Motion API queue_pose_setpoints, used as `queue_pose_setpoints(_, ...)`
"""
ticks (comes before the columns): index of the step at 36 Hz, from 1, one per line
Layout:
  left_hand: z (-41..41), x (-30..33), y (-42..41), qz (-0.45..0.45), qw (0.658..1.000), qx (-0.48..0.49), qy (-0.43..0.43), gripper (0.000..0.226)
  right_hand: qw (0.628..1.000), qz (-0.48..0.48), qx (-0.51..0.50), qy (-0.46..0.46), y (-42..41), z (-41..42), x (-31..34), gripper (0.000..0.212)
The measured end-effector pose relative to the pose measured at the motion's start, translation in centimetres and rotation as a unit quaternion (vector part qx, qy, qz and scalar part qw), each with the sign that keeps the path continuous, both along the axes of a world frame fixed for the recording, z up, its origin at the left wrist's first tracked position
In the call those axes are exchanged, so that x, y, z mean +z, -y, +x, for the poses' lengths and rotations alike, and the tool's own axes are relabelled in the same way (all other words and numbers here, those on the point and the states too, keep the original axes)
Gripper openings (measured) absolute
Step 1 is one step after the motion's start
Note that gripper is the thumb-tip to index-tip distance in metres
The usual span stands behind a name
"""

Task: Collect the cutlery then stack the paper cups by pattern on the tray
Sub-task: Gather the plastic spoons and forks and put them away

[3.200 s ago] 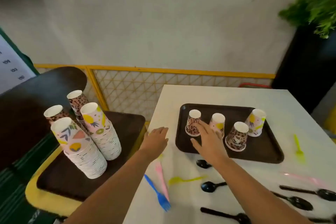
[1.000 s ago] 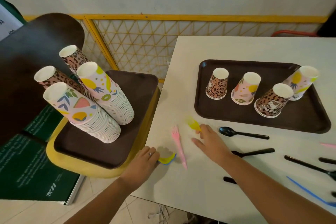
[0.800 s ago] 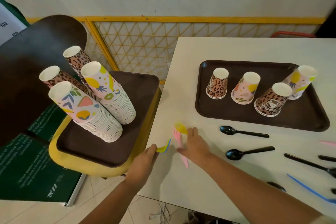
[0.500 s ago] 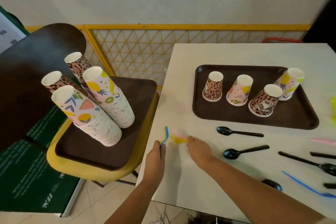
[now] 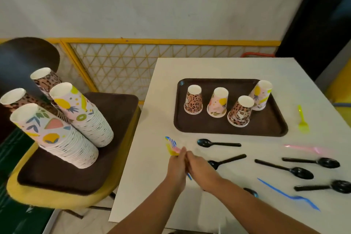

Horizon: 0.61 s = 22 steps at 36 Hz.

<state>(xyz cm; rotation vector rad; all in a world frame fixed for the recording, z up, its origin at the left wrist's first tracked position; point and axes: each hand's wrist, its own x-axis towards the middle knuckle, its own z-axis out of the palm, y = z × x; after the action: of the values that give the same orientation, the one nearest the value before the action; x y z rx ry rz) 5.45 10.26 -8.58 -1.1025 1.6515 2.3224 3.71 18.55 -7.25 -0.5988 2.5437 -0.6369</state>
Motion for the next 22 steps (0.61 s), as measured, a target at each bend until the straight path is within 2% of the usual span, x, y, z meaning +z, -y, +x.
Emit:
queue_pose_setpoints(6,-1.2,0.4,-2.3,-0.036,0.999,0.04,0.004,0.024,0.993,-0.084,0.071,-0.039,-5.2,-1.7,0.6,0.03)
queue_pose_setpoints(10,-1.4,0.7,-3.4,-0.111,0.992,0.054,-0.01,0.02,0.99,-0.029,0.085,-0.108,-9.9,-3.5,-0.8,0.033)
queue_pose_setpoints(12,-1.4,0.8,-3.7,-0.147,0.988,0.054,-0.008,0.019,0.988,0.019,0.107,-0.11,-11.7,-4.2,-1.4,0.039)
queue_pose_setpoints(16,-1.4,1.1,-4.6,-0.146,0.987,0.07,-0.023,0.021,0.977,0.084,0.165,-0.106,-13.3,-4.8,-2.1,0.037)
queue_pose_setpoints(19,-1.2,1.2,-5.2,-0.17,0.982,0.077,-0.029,0.016,0.975,0.047,0.168,-0.141,-13.6,-5.3,-3.5,0.017)
queue_pose_setpoints(22,-0.7,1.6,-5.5,-0.204,0.976,0.064,-0.036,0.012,0.967,0.06,0.206,-0.141,-13.2,-6.0,-3.9,0.019)
